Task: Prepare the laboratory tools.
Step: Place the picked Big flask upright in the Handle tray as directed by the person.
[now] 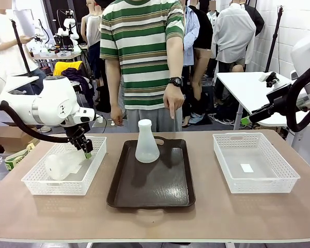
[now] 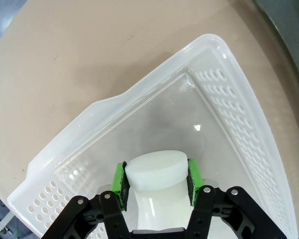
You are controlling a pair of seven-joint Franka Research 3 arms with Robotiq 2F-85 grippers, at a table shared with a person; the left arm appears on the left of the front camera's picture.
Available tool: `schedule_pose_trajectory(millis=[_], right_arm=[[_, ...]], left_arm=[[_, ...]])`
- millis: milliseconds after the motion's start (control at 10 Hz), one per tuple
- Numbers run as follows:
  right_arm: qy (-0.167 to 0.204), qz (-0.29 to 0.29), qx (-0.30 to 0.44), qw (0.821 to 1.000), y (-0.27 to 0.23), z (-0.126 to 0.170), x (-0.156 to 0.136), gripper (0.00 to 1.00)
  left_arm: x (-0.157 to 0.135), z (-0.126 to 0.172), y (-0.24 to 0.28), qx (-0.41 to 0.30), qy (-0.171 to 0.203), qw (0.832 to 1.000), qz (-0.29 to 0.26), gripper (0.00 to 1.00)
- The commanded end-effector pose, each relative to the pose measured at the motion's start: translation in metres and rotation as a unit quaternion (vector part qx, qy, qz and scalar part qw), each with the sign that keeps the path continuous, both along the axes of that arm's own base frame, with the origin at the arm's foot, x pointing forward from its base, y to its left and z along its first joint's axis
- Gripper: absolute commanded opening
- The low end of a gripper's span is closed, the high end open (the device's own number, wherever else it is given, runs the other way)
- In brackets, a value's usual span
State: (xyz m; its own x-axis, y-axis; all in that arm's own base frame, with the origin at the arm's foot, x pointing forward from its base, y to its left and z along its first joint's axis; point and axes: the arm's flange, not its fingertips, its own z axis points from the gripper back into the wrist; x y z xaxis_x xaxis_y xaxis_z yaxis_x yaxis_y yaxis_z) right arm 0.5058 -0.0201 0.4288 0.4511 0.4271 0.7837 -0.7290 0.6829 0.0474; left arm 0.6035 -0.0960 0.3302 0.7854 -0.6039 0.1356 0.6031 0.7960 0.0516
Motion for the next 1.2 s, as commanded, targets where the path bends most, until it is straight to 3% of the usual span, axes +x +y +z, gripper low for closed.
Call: schedule_pose_trajectory(millis=[0, 300, 400, 500, 600, 800, 1000, 1100], right_arm=[[-0.001, 0.004, 0.001, 1.0, 0.0, -0.001, -0.001, 1.0], [-0.001, 0.004, 0.001, 1.0, 0.0, -0.001, -0.001, 1.0], [-0.001, 0.004, 0.001, 1.0, 0.0, -0.001, -0.001, 1.0], [-0.001, 0.004, 0.001, 1.0, 0.0, -0.001, -0.001, 1.0], [-0.001, 0.004, 0.001, 1.0, 0.0, -0.001, -0.001, 1.0], [-0.001, 0.004, 0.001, 1.0, 0.0, -0.001, -0.001, 1.0], [-0.001, 0.004, 0.001, 1.0, 0.0, -0.001, -0.001, 1.0], [-0.001, 0.004, 0.001, 1.0, 0.0, -0.001, -0.001, 1.0]], left_arm=[[-0.021, 0.038, 0.001, 0.003, -0.039, 0.999, -0.015, 0.0], [-0.06, 0.109, 0.017, -0.012, -0.135, 0.99, -0.027, 0.0], [-0.071, 0.126, 0.024, -0.037, -0.162, 0.986, -0.036, 0.0], [-0.086, 0.147, 0.03, -0.117, -0.204, 0.968, -0.091, 0.0], [-0.098, 0.165, 0.032, -0.218, -0.251, 0.928, -0.17, 0.0], [-0.118, 0.193, 0.032, -0.333, -0.331, 0.842, -0.267, 0.0], [-0.135, 0.211, 0.03, -0.424, -0.365, 0.743, -0.368, 0.0], [-0.134, 0.207, 0.023, -0.448, -0.372, 0.708, -0.4, 0.0]])
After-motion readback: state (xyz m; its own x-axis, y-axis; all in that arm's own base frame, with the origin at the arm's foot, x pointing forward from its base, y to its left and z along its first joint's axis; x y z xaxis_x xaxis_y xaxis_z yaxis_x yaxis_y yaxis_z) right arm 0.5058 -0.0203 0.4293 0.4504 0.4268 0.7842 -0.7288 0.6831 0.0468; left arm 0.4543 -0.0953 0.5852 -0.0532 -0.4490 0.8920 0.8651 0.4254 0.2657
